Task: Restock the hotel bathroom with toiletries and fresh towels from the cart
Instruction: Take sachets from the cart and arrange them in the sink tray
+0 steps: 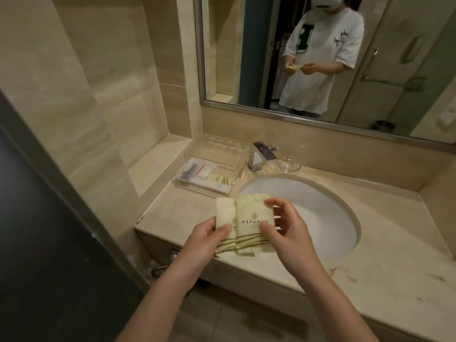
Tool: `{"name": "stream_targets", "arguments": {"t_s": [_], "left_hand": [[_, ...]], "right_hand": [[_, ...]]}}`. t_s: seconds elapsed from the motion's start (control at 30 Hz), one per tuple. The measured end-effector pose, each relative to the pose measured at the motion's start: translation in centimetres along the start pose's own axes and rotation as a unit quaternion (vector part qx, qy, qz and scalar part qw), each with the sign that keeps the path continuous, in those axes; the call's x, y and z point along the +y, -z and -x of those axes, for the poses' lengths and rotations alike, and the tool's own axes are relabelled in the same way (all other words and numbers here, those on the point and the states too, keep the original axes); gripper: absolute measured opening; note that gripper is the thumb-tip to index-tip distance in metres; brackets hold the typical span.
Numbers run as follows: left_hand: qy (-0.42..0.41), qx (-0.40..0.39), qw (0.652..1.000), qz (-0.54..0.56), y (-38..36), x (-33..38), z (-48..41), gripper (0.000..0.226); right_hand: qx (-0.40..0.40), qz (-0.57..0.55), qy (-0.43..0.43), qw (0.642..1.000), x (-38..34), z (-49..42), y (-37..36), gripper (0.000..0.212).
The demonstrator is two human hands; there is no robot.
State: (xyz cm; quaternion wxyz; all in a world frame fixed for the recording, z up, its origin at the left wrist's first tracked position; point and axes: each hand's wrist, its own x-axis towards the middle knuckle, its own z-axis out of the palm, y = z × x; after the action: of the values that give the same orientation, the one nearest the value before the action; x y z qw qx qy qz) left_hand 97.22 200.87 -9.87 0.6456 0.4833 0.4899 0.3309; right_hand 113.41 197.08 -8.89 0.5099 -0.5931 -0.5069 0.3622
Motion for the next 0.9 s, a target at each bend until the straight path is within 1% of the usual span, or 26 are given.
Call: {"name": "stream_targets", "arguments": {"t_s": [0.07, 0.2, 0.37, 0.47, 0.57, 0.67, 0.73, 0.83, 0.9], "left_hand": [[0.000, -0.001, 1.000, -0.002, 0.2, 0.2, -1.8, 0.015], [-0.007, 0.003, 1.000, -0.008, 1.1, 0.5, -6.0, 0.021], [-0.005, 0.021, 1.000, 0.006, 3.7, 1.2, -13.0, 0.018], [0.017, 0.039, 0.999, 0.010, 5.5, 1.2, -17.3, 0.014], [0.048, 0.041, 0.998, 0.005, 7.2, 1.0, -21.4, 0.014], [0.059, 0.048, 0.996, -0.039, 9.0, 0.6, -25.5, 0.013], [0.049, 0.061, 0.994, -0.079, 10.2, 0.2, -28.6, 0.012], [0.039, 0.071, 0.987, -0.137, 11.7, -0.3, -33.3, 0.032], [0.042, 0.069, 0.977, -0.197, 12.2, -0.7, -36.2, 0.041]], "right_hand": [[-0.017, 0.010, -0.009, 1.000, 0.5, -1.7, -0.5, 0.032], [-0.035, 0.034, -0.027, 0.998, 2.0, -5.6, -1.7, 0.038], [-0.049, 0.072, -0.055, 0.995, 4.2, -11.9, -4.2, 0.049], [-0.052, 0.082, -0.076, 0.992, 5.4, -15.9, -6.3, 0.050], [-0.050, 0.103, -0.090, 0.989, 6.5, -19.5, -8.0, 0.049], [-0.041, 0.113, -0.126, 0.985, 8.0, -22.5, -9.2, 0.049], [-0.027, 0.114, -0.150, 0.982, 9.0, -24.2, -9.6, 0.050], [-0.011, 0.123, -0.179, 0.976, 10.4, -26.3, -10.0, 0.053], [-0.012, 0.133, -0.195, 0.972, 11.4, -27.3, -10.3, 0.056]]}}
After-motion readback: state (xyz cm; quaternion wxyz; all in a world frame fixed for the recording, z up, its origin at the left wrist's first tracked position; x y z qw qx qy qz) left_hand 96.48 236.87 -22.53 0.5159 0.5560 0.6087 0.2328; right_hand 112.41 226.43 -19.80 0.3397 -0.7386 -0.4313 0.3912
